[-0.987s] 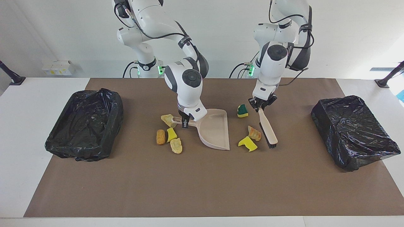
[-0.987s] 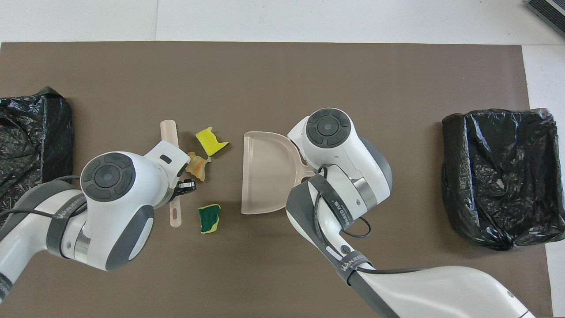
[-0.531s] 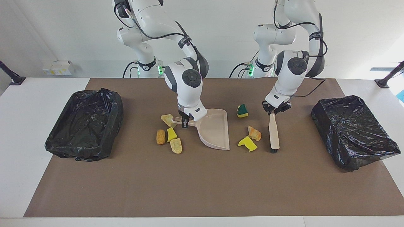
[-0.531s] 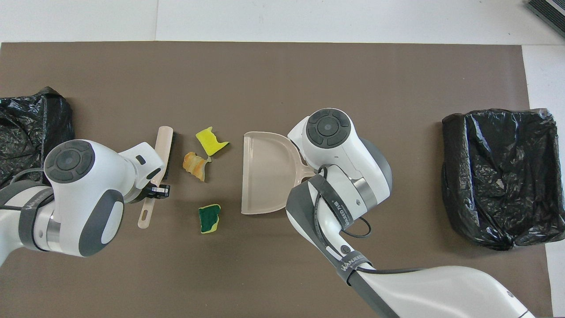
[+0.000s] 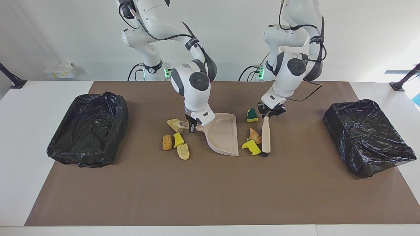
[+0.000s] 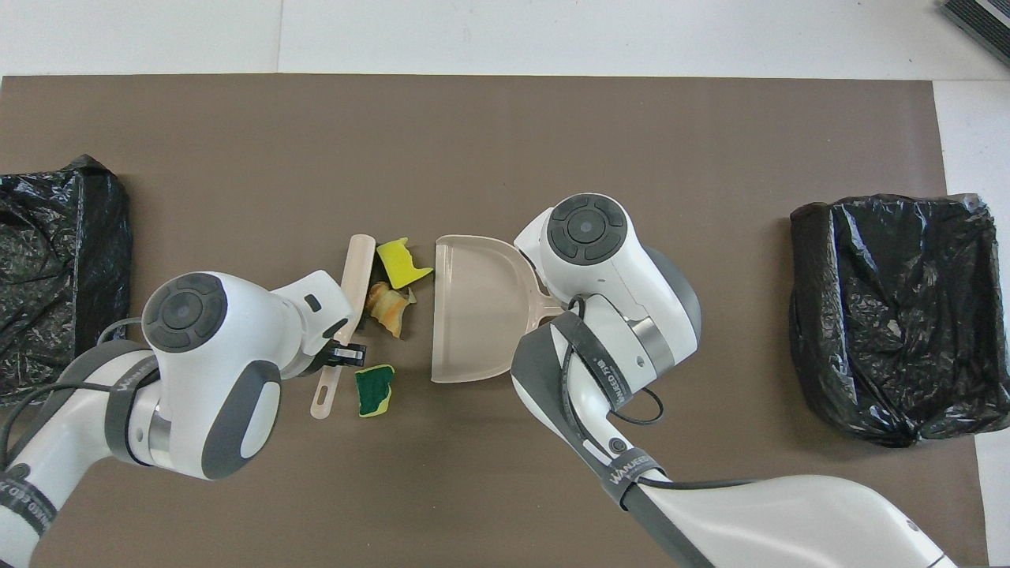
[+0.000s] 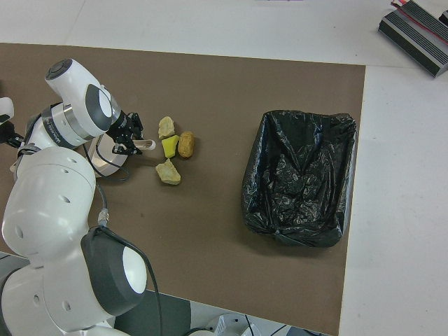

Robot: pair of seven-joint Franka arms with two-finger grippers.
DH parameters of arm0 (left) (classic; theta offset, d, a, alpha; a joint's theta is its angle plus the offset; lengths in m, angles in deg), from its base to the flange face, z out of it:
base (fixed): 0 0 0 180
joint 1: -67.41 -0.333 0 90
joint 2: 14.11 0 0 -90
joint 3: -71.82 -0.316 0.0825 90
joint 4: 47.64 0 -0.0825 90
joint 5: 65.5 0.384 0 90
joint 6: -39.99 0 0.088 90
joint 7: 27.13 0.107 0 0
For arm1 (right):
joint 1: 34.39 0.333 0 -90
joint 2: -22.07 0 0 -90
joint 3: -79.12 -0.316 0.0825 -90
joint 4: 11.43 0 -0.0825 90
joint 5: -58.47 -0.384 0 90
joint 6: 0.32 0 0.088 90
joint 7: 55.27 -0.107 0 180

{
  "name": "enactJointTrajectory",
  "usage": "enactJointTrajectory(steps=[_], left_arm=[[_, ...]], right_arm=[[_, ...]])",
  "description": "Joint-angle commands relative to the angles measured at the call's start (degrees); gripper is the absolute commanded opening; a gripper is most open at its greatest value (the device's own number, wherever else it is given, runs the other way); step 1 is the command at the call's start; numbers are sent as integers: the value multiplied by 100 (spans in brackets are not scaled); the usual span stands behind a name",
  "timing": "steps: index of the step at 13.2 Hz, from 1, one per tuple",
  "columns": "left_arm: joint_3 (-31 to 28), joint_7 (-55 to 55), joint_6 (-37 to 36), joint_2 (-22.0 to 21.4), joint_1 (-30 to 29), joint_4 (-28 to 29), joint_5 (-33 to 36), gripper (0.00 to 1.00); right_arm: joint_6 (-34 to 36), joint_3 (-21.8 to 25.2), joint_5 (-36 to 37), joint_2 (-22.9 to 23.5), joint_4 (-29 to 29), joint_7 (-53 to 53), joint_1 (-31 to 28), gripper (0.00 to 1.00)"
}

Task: Sweep and dump trash in bin
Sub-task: 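Sweep the sponge pieces into the dustpan with the brush in the left gripper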

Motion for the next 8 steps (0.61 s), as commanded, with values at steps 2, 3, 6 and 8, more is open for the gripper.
enactJointTrajectory(steps=[2,3,6,8], left_arm=[[-49,51,131,-170,817,133,-403,0],[-49,-2,114,-197,1080,133,-552,0],[-23,-1077,61,-302,1539,10,-677,0],[13,-1827,34,-433,1487,-95,-668,0]], right_arm=[[-85,-21,92,-118,-168,43,-21,0],[-85,-21,92,-118,-168,43,-21,0],[-94,-21,92,-118,-168,52,-21,0],[-94,-21,92,-118,-176,61,-21,0]])
